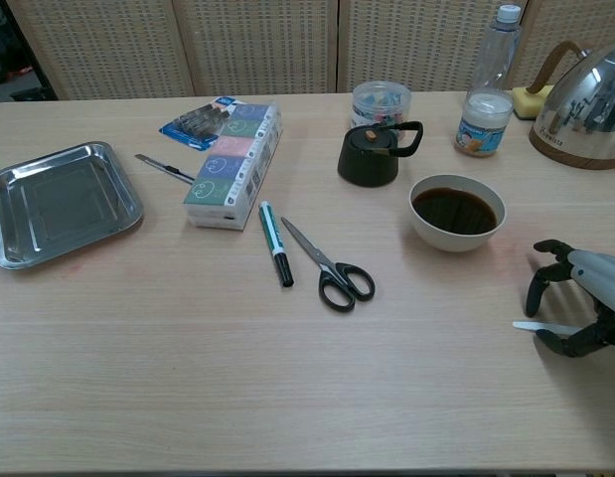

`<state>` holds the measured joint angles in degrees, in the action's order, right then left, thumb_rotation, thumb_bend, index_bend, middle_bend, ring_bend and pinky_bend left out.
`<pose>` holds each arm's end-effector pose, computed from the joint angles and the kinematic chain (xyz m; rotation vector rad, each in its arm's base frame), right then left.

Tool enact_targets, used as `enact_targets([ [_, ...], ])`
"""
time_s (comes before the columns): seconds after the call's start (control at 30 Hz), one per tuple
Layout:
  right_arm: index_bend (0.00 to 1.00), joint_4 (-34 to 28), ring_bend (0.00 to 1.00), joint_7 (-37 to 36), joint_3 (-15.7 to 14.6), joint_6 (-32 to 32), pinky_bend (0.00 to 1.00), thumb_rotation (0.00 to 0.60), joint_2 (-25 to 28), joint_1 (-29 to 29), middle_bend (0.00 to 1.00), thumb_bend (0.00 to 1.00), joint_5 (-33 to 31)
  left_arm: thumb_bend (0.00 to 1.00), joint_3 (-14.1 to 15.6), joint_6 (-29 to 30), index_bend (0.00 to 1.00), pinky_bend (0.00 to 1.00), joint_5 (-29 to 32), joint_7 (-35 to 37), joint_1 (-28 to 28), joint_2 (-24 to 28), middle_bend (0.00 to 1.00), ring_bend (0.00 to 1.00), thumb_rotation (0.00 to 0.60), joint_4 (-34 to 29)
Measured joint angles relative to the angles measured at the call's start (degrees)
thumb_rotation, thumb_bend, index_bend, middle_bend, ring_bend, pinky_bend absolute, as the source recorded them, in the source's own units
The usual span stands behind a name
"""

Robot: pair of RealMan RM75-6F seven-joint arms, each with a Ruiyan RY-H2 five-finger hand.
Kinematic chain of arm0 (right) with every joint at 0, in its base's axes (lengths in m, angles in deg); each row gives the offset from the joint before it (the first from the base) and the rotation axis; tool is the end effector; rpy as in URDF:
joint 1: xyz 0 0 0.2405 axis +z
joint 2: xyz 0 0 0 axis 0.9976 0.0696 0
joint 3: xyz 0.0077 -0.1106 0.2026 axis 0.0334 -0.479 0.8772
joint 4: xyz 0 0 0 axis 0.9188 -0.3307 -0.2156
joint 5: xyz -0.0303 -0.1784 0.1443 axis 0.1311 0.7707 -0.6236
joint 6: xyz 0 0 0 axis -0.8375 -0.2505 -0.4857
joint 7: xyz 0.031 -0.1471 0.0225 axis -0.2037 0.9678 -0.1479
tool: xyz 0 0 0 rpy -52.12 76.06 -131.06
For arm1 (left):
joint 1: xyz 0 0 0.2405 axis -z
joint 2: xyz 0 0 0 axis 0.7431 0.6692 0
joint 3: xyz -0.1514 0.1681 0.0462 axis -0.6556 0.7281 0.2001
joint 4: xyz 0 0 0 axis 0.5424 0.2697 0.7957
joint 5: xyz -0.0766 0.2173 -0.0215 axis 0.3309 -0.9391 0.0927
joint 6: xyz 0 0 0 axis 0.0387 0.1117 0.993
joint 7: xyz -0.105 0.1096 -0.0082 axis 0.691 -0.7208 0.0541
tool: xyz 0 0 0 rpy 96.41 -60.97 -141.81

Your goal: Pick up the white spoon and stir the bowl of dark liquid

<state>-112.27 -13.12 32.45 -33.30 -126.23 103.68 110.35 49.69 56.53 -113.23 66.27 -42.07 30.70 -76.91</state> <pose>-0.2248 -0.2242 -0.0688 1.4470 -1.3246 0.6650 -0.2823 0.1981 0.1894 -1.2890 -1.0523 -0.9647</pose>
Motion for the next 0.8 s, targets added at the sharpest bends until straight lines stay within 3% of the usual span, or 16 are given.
enact_targets([
  [0.53,0.46,0.9,0.00,0.2,-0.2,0.4,0.00,0.600,-0.5,0.1,0.00,0.41,-0.3,0.00,0.0,-0.2,0.00,0.00,0.1,0.2,0.1,0.1,0.00,0.00,0.600,0.1],
  [0.8,0.53,1.2,0.00,0.2,-0.5,0.6,0.00,0.600,-0.5,0.1,0.00,0.47,0.0,0.00,0.0,-0.2,0.00,0.00,0.1,0.1,0.1,0.0,0.00,0.00,0.600,0.0],
])
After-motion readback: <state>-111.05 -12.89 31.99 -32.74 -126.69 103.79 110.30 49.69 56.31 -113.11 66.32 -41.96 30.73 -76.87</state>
